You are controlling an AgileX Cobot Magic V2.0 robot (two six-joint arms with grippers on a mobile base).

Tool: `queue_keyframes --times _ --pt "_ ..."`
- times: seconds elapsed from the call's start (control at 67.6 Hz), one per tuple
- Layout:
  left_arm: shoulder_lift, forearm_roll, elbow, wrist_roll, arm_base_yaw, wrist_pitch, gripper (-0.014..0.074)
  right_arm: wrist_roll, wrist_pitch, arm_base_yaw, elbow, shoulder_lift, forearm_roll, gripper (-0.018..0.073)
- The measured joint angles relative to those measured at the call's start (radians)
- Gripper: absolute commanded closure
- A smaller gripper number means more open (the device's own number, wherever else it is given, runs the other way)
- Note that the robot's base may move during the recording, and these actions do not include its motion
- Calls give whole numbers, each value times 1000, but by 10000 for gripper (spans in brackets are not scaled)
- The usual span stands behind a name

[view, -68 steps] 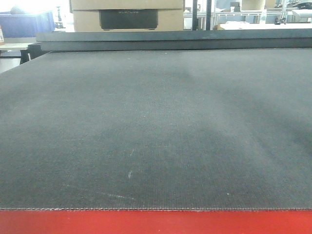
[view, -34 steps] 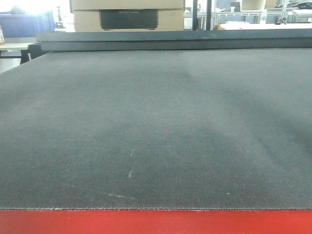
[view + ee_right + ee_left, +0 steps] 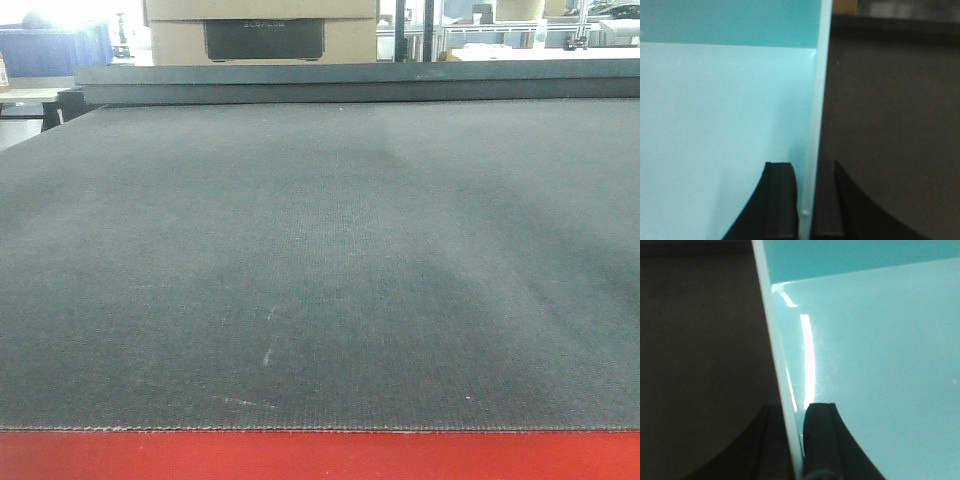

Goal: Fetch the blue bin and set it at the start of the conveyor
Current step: 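Lower the teal bin onto the belt and open both grippers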

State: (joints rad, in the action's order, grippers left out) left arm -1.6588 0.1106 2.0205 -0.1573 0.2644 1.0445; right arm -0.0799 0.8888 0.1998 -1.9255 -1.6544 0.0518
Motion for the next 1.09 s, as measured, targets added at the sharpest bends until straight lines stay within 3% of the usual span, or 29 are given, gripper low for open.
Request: queue_keyframes --times 0.296,0.754,0.873,1.006,1.05,1.095 --pt "-119 -21 0 0 2 155 708 -12 230 0 0 -84 15 711" --pt "-359 6 -2 2 2 135 691 -17 253 0 0 -352 10 694" --pt "-400 7 -2 4 2 126 528 -19 253 -2 0 -387 10 494" --pt "-411 20 -2 13 2 111 167 -7 257 -2 0 -392 3 105" --pt "-411 22 -2 15 2 106 23 -7 257 -2 0 -392 2 26" --pt "-411 22 -2 14 2 104 -30 -7 255 -2 0 -392 -2 -14"
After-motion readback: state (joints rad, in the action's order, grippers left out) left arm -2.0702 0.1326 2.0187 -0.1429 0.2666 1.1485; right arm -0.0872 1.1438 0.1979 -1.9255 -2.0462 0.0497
